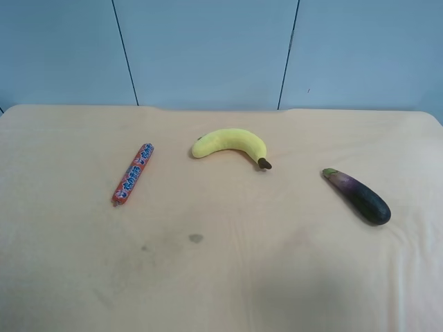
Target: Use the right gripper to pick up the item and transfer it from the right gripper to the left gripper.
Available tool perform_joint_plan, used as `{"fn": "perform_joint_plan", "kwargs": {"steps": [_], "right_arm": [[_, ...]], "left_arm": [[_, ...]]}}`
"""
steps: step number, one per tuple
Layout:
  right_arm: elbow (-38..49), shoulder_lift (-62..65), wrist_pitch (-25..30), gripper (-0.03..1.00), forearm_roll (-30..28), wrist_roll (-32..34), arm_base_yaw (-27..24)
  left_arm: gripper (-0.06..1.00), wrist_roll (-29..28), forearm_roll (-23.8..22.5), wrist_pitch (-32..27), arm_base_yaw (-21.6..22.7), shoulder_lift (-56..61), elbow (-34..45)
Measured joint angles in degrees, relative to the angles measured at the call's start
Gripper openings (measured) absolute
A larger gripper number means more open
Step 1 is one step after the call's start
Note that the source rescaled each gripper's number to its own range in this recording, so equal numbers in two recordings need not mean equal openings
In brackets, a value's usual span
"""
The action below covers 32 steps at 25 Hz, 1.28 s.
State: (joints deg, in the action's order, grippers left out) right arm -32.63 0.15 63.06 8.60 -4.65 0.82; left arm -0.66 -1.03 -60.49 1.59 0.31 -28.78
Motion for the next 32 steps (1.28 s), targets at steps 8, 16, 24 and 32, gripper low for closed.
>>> {"fn": "perform_joint_plan", "kwargs": {"steps": [8, 16, 24, 32], "right_arm": [[0.05, -4.14, 0.0, 1.0, -3.39, 3.01, 0.0], [-5.57, -20.76, 2.1, 1.0, -9.23, 3.47, 0.0], [-10.27, -37.93, 6.27, 1.0, -20.71, -0.16, 0.22], [-10.27, -50.61, 6.53, 1.0, -22.56, -5.33, 0.34]], "left_arm": [[1.0, 0.0, 0.0, 0.0, 0.0, 0.0, 0.0], [1.0, 0.0, 0.0, 0.0, 0.0, 0.0, 0.0], [1.0, 0.0, 0.0, 0.0, 0.0, 0.0, 0.0], [1.0, 0.0, 0.0, 0.0, 0.0, 0.0, 0.0]]}}
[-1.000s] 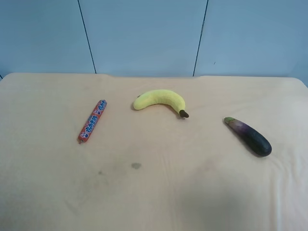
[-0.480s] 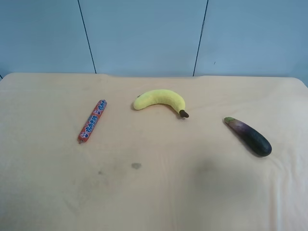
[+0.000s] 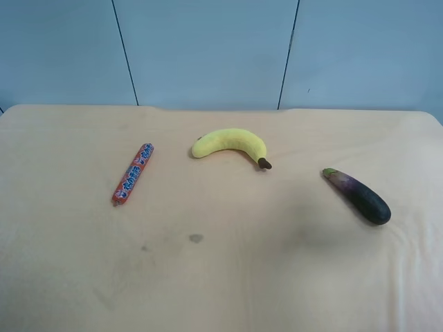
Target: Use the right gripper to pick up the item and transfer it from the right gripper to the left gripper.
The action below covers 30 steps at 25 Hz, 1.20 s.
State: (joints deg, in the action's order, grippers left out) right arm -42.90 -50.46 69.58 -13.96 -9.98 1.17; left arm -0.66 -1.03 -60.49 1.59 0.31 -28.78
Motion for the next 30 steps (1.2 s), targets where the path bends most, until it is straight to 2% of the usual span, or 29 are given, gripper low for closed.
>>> {"fn": "perform_joint_plan", "kwargs": {"steps": [7, 11, 20, 27, 30], "right_arm": [[-0.05, -7.43, -5.59, 1.0, -3.04, -6.53, -0.16], [-0.05, -9.66, -10.15, 1.0, -2.79, -10.09, -3.63], [-0.05, -19.06, -21.26, 1.0, 3.31, -15.86, -8.46], [-0.05, -28.48, -32.47, 1.0, 6.87, -17.98, -8.69], [-0.05, -32.23, -36.34, 1.0, 11.07, -20.03, -8.69]], "left_arm": [[1.0, 0.0, 0.0, 0.0, 0.0, 0.0, 0.0], [1.0, 0.0, 0.0, 0.0, 0.0, 0.0, 0.0], [1.0, 0.0, 0.0, 0.0, 0.0, 0.0, 0.0], [1.0, 0.0, 0.0, 0.0, 0.0, 0.0, 0.0], [1.0, 0.0, 0.0, 0.0, 0.0, 0.0, 0.0]]}}
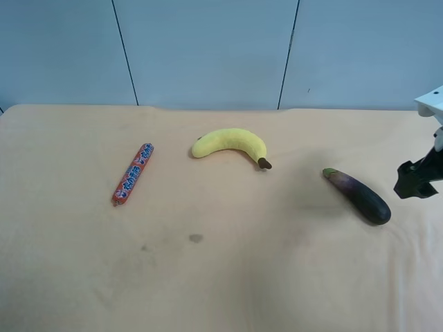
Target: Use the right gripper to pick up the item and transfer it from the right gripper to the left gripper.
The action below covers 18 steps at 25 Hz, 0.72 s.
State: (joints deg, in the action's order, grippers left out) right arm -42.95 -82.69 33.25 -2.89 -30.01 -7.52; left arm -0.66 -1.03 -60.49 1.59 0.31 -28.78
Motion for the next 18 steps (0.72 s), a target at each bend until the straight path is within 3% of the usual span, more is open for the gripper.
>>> {"fn": "perform_joint_plan", "kwargs": {"steps": [7, 18], "right_arm": [[0.0, -7.51, -7.26, 1.0, 6.51, -4.67, 2.19], [-0.06, -16.72, -10.91, 1.0, 10.93, -5.71, 6.67]], "left_arm": [[1.0, 0.0, 0.0, 0.0, 0.0, 0.0, 0.0], [1.0, 0.0, 0.0, 0.01, 0.0, 0.0, 0.0]]}}
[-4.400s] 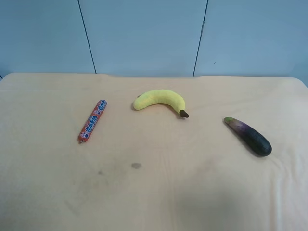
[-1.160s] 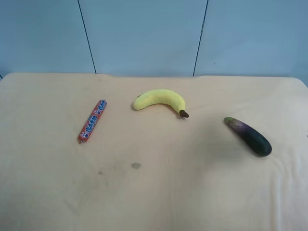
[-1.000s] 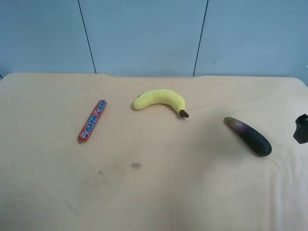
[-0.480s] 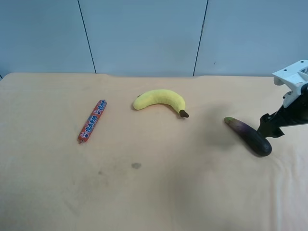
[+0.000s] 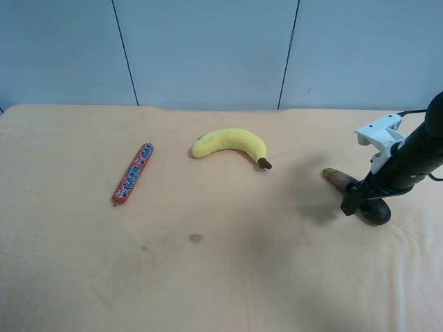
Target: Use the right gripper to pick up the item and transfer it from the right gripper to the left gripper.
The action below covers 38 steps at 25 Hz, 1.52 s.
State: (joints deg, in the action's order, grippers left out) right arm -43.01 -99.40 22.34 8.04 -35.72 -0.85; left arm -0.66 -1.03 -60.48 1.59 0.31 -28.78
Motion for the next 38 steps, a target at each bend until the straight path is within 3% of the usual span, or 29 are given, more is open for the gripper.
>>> {"fn": "perform_joint_plan", "kwargs": {"steps": [4, 11, 21, 31, 34, 38], "right_arm": [[0.0, -1.89, 0.32, 1.0, 1.64, 0.0, 0.55], [0.0, -1.95, 5.84, 1.0, 1.89, 0.0, 0.72], [0.0, -1.95, 6.52, 0.98, 0.19, 0.15, 0.72], [0.0, -1.95, 10.22, 0.78, -1.44, 1.85, 0.72], [0.0, -1.95, 10.48, 0.68, -3.41, 2.54, 0.57], [0.0, -1.95, 10.48, 0.64, -6.23, 4.93, 0.07]], "left_arm": [[1.0, 0.0, 0.0, 0.0, 0.0, 0.0, 0.0], [1.0, 0.0, 0.0, 0.0, 0.0, 0.0, 0.0], [1.0, 0.0, 0.0, 0.0, 0.0, 0.0, 0.0], [1.0, 0.0, 0.0, 0.0, 0.0, 0.0, 0.0], [1.0, 0.0, 0.0, 0.0, 0.0, 0.0, 0.0], [1.0, 0.0, 0.0, 0.0, 0.0, 0.0, 0.0]]}}
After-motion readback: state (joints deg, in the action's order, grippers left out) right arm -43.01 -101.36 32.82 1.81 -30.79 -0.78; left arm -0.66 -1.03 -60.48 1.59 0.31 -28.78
